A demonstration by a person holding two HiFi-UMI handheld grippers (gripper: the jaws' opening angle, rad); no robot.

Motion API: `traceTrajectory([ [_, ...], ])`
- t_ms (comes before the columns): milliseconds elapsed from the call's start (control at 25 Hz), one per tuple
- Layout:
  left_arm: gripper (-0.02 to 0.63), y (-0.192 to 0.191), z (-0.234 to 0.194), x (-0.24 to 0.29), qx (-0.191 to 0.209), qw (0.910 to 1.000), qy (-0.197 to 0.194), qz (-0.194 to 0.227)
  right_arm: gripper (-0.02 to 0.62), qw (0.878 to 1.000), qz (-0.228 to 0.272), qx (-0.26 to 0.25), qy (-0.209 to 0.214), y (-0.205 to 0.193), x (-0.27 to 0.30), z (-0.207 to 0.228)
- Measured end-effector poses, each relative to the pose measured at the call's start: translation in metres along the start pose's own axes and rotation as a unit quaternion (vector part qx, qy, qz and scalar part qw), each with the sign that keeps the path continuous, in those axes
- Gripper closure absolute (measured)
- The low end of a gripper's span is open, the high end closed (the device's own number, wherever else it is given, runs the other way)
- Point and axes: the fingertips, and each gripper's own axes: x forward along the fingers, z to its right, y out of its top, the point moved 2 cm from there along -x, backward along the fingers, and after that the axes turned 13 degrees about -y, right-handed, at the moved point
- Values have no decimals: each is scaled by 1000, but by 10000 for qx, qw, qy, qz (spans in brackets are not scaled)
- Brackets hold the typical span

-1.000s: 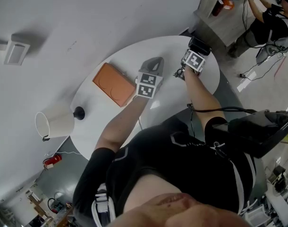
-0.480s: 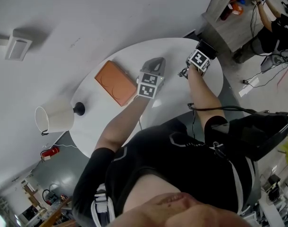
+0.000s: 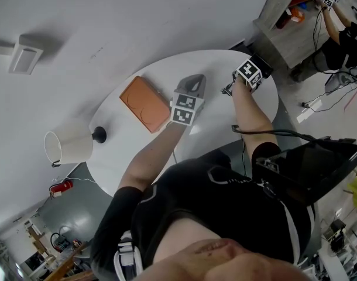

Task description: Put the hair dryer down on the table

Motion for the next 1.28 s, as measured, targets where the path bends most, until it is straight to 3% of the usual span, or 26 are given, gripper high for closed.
traceTrajectory([
  [760,575,-7,-5,9,-179,9998,-87,-52,318,9998,107,69,-147,0,1,-2],
  [1280,575,-5,-1,-29,-179,9996,74,210,252,9994,201,57,290,-3,-22,-9],
])
